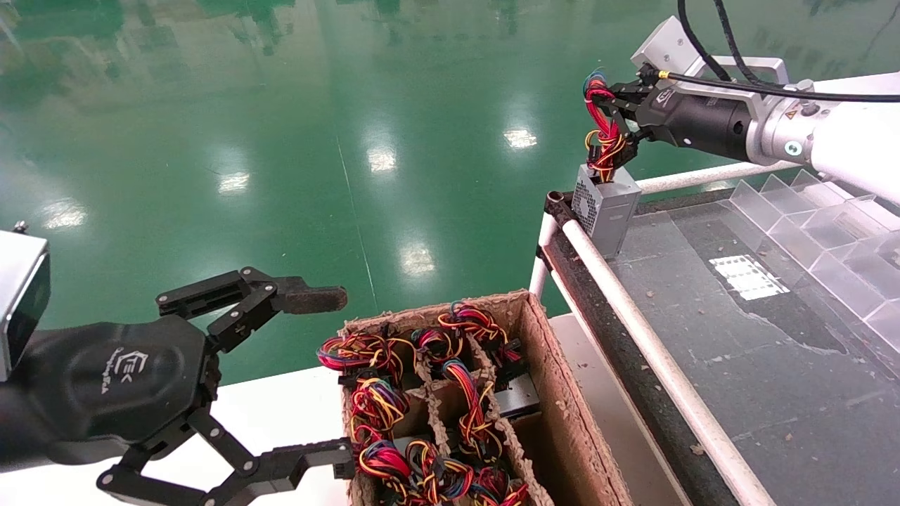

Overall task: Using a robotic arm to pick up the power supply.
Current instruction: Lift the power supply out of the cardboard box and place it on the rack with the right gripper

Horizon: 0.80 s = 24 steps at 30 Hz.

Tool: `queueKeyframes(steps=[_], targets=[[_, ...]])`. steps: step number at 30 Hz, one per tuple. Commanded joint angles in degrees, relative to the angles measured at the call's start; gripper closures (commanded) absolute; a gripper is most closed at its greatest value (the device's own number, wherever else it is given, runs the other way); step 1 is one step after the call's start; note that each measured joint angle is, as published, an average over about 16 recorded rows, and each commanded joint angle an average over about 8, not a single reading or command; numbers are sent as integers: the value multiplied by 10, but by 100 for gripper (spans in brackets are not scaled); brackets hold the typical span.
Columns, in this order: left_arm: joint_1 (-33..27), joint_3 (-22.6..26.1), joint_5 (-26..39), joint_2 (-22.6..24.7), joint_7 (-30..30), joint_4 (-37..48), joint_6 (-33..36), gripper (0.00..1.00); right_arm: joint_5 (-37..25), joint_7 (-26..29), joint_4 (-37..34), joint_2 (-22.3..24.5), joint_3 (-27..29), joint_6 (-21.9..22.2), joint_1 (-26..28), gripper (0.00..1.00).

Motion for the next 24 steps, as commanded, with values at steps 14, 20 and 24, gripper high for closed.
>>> queueKeyframes(steps=[14, 20, 24], targets=[[0, 1, 0, 0, 0, 0, 0, 0, 1, 2, 1, 2, 0, 4, -3, 0], [0, 1, 0, 0, 0, 0, 0, 0, -1, 1, 1, 6, -1, 1, -1, 0], [0, 1, -1, 0, 0, 0, 0, 0, -3, 1, 2, 11, -2, -3, 1, 0]])
